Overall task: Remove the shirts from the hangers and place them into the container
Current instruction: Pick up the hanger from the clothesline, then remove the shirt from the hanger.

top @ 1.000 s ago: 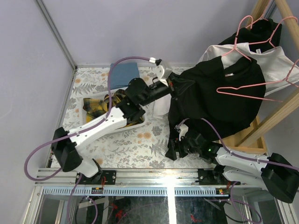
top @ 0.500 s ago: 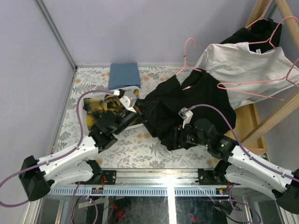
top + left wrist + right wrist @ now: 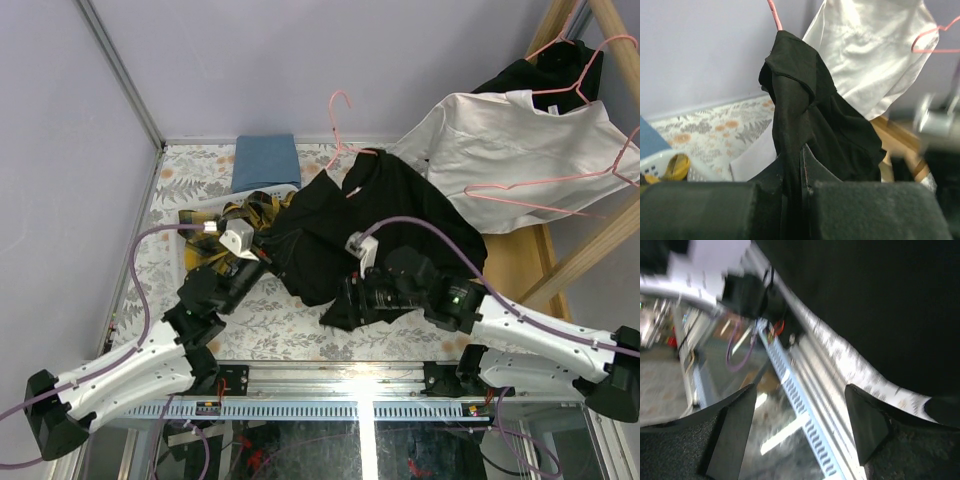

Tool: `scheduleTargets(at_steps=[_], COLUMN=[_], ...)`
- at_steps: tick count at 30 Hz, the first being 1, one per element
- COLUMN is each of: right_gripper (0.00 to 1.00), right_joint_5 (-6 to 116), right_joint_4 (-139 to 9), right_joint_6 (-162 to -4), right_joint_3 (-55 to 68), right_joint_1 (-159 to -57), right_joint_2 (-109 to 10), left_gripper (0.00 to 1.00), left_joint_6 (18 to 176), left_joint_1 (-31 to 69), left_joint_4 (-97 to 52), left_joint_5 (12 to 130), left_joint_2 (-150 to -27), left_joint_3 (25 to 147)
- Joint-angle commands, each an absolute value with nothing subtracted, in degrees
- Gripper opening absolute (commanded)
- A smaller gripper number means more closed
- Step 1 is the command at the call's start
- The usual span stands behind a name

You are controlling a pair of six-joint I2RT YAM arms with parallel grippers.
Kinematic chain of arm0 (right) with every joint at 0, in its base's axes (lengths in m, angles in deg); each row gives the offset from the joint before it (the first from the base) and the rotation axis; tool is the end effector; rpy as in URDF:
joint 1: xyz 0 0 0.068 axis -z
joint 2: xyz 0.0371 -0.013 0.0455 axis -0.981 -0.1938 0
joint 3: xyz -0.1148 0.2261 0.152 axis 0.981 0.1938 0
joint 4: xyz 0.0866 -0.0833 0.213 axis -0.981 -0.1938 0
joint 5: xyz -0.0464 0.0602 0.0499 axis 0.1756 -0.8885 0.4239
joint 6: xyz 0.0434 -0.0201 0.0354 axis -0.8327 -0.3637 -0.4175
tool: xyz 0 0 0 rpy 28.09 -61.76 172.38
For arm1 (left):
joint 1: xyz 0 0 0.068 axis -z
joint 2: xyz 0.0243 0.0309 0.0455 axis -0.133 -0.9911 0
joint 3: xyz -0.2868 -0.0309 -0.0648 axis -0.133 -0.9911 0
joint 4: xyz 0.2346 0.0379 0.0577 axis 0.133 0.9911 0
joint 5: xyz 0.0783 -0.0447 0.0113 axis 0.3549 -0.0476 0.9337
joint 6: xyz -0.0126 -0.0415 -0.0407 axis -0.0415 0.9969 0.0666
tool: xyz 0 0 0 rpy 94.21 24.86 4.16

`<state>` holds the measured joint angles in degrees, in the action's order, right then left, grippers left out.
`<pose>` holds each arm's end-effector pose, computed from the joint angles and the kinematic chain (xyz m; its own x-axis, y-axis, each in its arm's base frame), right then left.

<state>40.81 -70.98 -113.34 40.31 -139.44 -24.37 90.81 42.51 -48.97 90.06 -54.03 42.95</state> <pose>0.0852 0.1842 0.3144 -0.7267 -0.1523 -0.6699 -0.6790 0.3069 0.6669 0.1017 -0.1092 0.3490 0.1289 -0.2903 -0.9482 0.6535 0.7441 -0.1390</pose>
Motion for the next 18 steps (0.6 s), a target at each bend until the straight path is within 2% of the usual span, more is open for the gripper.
scheduleTargets(at_steps=[1, 7, 12, 18], right_gripper=[0.78, 0.81, 0.82, 0.84], right_joint_5=[64.58, 82.03, 88.53, 97.25], right_joint_4=[-77.12, -82.76, -84.61, -91.15], right_joint_6=[-112.00, -116.45, -121.64, -137.53], right_joint_3=[28.05, 18.25, 12.62, 9.75], right_joint_1=[-139.59, -139.58, -139.56, -139.58], right_joint_2=[-22.02, -29.05, -37.86, -42.99], left_gripper=[0.00, 0.00, 0.00, 0.00], left_joint_6=[93.97, 95.59, 94.98, 92.57], left_joint_1=[42.20, 42.20, 42.34, 43.27], left_joint_4=[-47.79, -42.95, -36.87, -32.68], left_joint_5=[90.01, 83.41, 78.22, 78.55], left_joint_2=[-48.71, -44.29, -44.44, -44.31], left_joint_3=[37.44, 35.30, 36.85, 37.84])
